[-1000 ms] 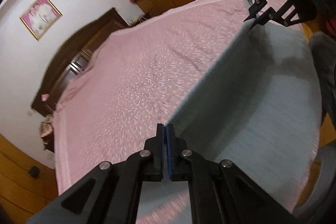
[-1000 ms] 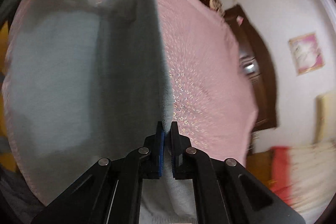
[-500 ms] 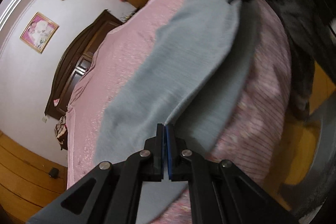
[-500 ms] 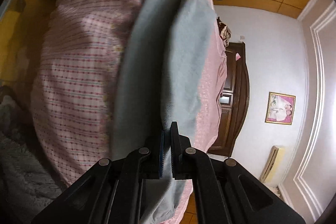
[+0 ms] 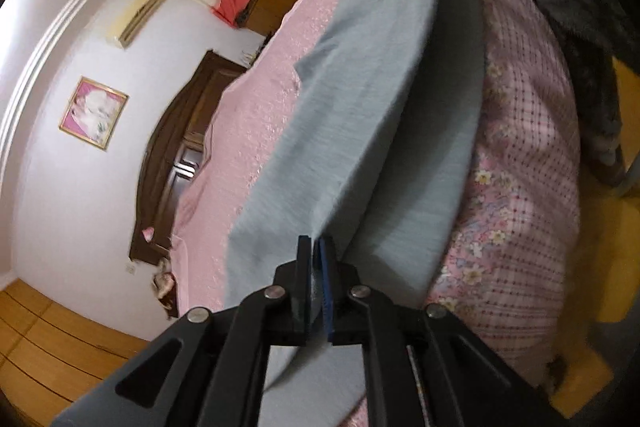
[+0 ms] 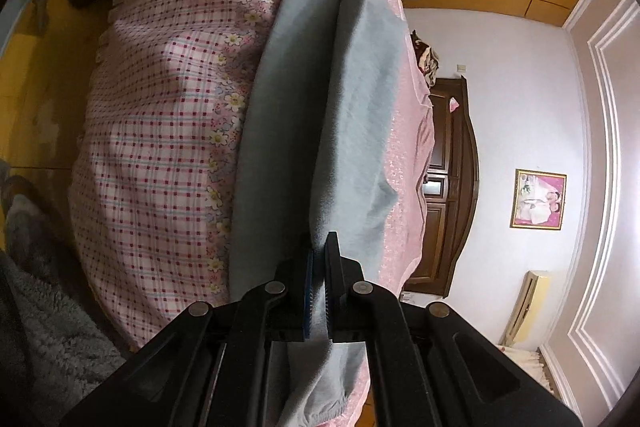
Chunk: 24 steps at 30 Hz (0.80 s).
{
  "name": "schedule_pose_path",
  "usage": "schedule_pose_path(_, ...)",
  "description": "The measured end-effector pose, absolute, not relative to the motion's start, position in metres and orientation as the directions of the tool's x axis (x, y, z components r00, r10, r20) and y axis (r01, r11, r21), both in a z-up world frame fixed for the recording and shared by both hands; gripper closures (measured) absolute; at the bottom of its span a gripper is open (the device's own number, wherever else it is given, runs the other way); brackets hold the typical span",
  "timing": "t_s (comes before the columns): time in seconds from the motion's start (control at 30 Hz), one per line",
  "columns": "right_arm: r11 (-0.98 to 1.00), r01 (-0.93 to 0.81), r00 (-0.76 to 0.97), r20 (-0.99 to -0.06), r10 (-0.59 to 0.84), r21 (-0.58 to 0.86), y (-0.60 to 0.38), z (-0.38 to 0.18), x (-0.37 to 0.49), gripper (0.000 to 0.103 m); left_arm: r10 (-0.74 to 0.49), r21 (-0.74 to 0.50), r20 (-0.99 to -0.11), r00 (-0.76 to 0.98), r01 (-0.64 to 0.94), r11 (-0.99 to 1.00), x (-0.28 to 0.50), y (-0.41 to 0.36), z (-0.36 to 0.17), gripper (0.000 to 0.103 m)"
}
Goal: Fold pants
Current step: 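Lift the sweatpants by the waistband with both grippers and hold them up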
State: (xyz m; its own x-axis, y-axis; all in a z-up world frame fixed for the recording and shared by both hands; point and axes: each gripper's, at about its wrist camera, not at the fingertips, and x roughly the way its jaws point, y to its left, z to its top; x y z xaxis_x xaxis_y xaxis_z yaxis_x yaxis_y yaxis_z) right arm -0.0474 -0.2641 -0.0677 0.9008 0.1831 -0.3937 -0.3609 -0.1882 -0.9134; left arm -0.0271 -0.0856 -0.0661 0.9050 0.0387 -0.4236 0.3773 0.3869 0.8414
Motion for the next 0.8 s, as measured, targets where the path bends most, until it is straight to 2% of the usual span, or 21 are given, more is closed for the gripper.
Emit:
schedule_pose_path(0.07,-0.181,-0.362,0.902,-0.392,0.182,-0.915,-0.264,-0.066,-0.045,0.098,0.037,0.857,-0.397,0.917,0.356,0.373,-0.026,-0.086,-0.072,0.069)
schedule_pose_path(0.1,-0.175,-0.36,0.903,-0.389,0.182,-0.916,-0.264,-0.064,-0.045,0.098,0.032,0.857,-0.396,0.918,0.356,0.374,-0.027,-0.086,-0.074,0.055)
schedule_pose_path(0.13,-0.172,-0.36,0.903,-0.389,0.182,-0.917,-0.261,-0.059,-0.037,0.098,0.015,0.846,-0.411,0.912,0.375,0.379,-0.027,-0.086,-0.075,0.049)
schedule_pose_path(0.3,-0.177,-0.367,0.899,-0.397,0.182,-0.913,-0.261,-0.057,-0.031,0.098,-0.013,0.812,-0.478,0.878,0.447,0.375,-0.026,-0.086,-0.08,0.049)
schedule_pose_path(0.43,-0.173,-0.372,0.898,-0.401,0.182,-0.912,-0.264,-0.058,-0.031,0.098,0.002,0.838,-0.443,0.896,0.413,0.357,-0.025,-0.087,-0.086,0.047)
schedule_pose_path(0.47,-0.173,-0.372,0.898,-0.401,0.182,-0.912,-0.263,-0.059,-0.032,0.098,0.018,0.844,-0.434,0.901,0.4,0.358,-0.022,-0.085,-0.087,0.049)
schedule_pose_path(0.5,-0.174,-0.37,0.899,-0.399,0.182,-0.913,-0.264,-0.058,-0.032,0.098,0.027,0.846,-0.433,0.901,0.396,0.358,-0.02,-0.082,-0.089,0.056)
schedule_pose_path(0.57,-0.173,-0.364,0.901,-0.393,0.185,-0.915,-0.269,-0.058,-0.034,0.098,0.048,0.854,-0.437,0.898,0.398,0.335,-0.018,-0.075,-0.089,0.079)
schedule_pose_path(0.6,-0.174,-0.363,0.901,-0.393,0.187,-0.915,-0.271,-0.06,-0.034,0.098,0.058,0.857,-0.438,0.897,0.397,0.329,-0.017,-0.07,-0.089,0.096)
schedule_pose_path(0.63,-0.175,-0.366,0.899,-0.396,0.188,-0.914,-0.271,-0.061,-0.033,0.098,0.07,0.855,-0.449,0.891,0.405,0.323,-0.016,-0.065,-0.089,0.1)
schedule_pose_path(0.8,-0.206,-0.372,0.893,-0.409,0.188,-0.905,-0.269,-0.072,-0.031,0.098,0.091,0.873,-0.468,0.879,0.444,0.2,-0.028,-0.06,-0.096,0.101)
